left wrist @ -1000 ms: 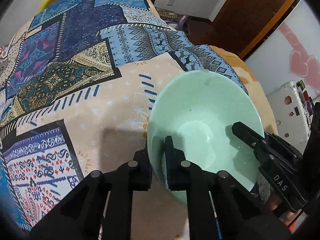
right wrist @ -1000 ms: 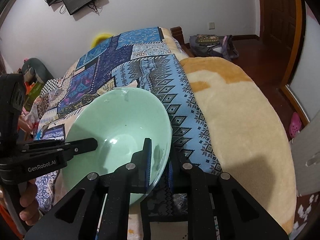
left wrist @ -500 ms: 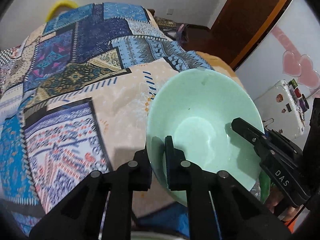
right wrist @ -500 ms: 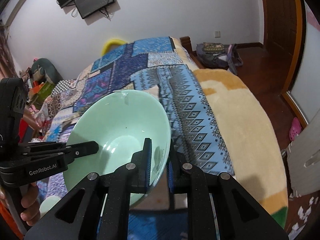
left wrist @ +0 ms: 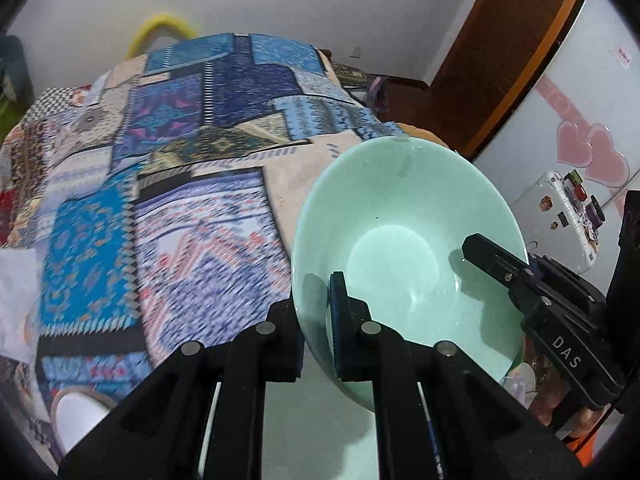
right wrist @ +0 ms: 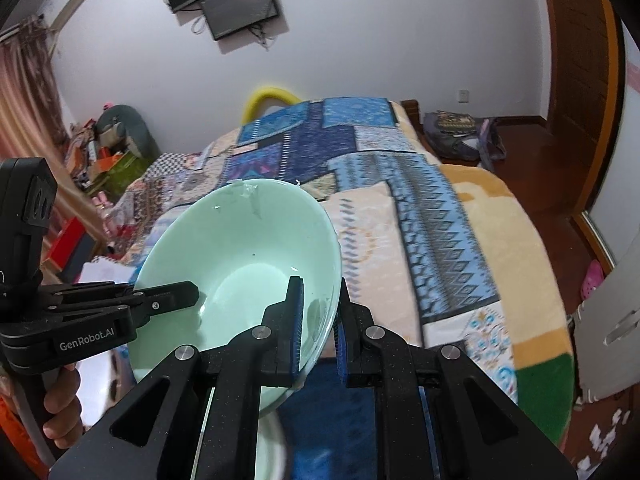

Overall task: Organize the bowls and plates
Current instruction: 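Carry the pale green bowl to the pink bowl with the left tool, then lower the pale green bowl into the white bowl and open the left tool, then grasp the rim of the nested bowl stack with the left tool and lift, then carry the bowl stack over the pale green plate with the left tool, then lower the bowl stack onto the plates and open the left tool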

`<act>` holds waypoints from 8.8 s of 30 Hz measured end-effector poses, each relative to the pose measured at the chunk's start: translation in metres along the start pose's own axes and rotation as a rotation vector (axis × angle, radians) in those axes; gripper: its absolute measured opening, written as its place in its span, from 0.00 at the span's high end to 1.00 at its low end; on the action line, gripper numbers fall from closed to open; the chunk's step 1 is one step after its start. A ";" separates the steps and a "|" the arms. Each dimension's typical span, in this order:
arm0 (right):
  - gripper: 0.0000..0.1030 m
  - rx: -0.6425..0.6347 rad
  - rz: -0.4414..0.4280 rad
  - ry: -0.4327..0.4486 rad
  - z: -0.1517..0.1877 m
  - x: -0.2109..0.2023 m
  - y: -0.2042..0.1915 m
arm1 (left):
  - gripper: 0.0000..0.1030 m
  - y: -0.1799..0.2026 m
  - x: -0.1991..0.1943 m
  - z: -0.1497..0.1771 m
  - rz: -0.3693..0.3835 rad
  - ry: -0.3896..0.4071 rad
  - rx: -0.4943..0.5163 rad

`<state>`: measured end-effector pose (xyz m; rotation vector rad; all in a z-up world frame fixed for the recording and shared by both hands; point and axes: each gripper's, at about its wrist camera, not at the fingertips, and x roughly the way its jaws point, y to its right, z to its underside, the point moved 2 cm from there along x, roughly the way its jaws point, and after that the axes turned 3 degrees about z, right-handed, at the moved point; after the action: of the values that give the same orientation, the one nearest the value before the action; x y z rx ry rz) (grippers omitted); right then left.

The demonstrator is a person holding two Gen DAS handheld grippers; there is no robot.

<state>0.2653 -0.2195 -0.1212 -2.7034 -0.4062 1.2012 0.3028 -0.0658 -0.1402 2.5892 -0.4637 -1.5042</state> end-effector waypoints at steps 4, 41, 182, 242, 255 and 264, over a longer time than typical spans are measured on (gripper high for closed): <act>0.88 -0.020 -0.038 0.000 0.013 -0.004 -0.028 | 0.91 -0.019 -0.025 0.020 -0.027 0.009 -0.025; 0.87 -0.216 -0.310 -0.218 0.111 0.056 -0.221 | 0.90 -0.203 -0.106 0.190 -0.158 -0.025 -0.317; 0.76 -0.144 -0.248 -0.181 0.094 0.050 -0.179 | 0.61 -0.172 -0.085 0.165 -0.028 -0.001 -0.373; 0.68 0.021 -0.057 -0.159 0.112 0.012 -0.042 | 0.57 -0.060 -0.015 0.143 0.040 -0.081 -0.146; 0.55 -0.058 -0.087 0.109 0.073 -0.094 -0.059 | 0.53 -0.020 -0.156 0.125 -0.024 0.316 -0.032; 0.49 -0.121 -0.142 0.360 0.056 -0.181 -0.086 | 0.42 0.017 -0.252 0.141 -0.087 0.603 0.050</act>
<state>0.0919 -0.1917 -0.0105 -2.8542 -0.6202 0.6534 0.0613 0.0055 0.0018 2.9384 -0.3178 -0.6609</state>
